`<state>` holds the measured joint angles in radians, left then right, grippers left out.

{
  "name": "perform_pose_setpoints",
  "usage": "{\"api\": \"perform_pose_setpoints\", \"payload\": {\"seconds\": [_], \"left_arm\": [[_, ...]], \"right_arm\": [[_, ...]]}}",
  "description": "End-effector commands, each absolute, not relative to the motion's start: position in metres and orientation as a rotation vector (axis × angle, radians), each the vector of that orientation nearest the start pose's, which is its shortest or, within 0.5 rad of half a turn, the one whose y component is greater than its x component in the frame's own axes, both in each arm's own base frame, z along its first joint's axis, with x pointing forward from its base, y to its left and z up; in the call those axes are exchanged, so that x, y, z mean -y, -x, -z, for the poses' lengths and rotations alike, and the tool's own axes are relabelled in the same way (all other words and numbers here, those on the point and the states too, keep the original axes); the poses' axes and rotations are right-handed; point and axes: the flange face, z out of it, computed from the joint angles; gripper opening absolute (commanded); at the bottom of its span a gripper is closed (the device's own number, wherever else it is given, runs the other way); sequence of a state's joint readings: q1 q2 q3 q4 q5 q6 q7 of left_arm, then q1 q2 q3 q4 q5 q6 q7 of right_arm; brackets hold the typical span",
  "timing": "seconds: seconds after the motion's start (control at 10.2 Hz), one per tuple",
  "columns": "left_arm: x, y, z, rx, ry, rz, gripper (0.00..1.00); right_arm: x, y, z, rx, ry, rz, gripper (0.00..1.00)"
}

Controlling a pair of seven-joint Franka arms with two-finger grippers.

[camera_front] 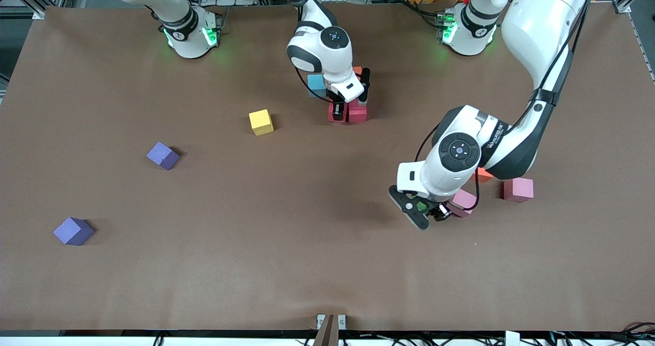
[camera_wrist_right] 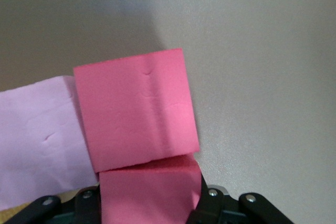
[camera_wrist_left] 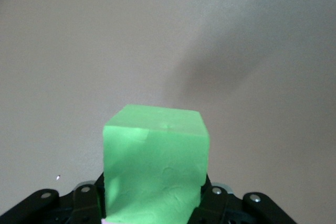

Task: Form number 2 with 11 blocks
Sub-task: 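Hold the green cube while the right gripper places the red cube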

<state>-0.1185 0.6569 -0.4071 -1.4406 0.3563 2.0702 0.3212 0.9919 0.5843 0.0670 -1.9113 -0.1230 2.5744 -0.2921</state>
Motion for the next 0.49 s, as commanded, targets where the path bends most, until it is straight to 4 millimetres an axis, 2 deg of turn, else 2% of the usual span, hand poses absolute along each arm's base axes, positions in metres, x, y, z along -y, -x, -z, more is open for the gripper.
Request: {"api": "perform_pose_setpoints", "payload": {"seconds": [0.0,0.39], "left_arm": [[0.293,-0.651,-0.346,-1.372,2.757,0.054,0.07],[0.293,-0.645,-0.363,-1.367,2.742,0.031,0.07]], "right_arm": [[-0.559,-0.315,-0.193,2.132,2.3,0.148,0.57],[-0.558,-0.316,-0.189,2.184,2.257,0.14,0.58]]}}
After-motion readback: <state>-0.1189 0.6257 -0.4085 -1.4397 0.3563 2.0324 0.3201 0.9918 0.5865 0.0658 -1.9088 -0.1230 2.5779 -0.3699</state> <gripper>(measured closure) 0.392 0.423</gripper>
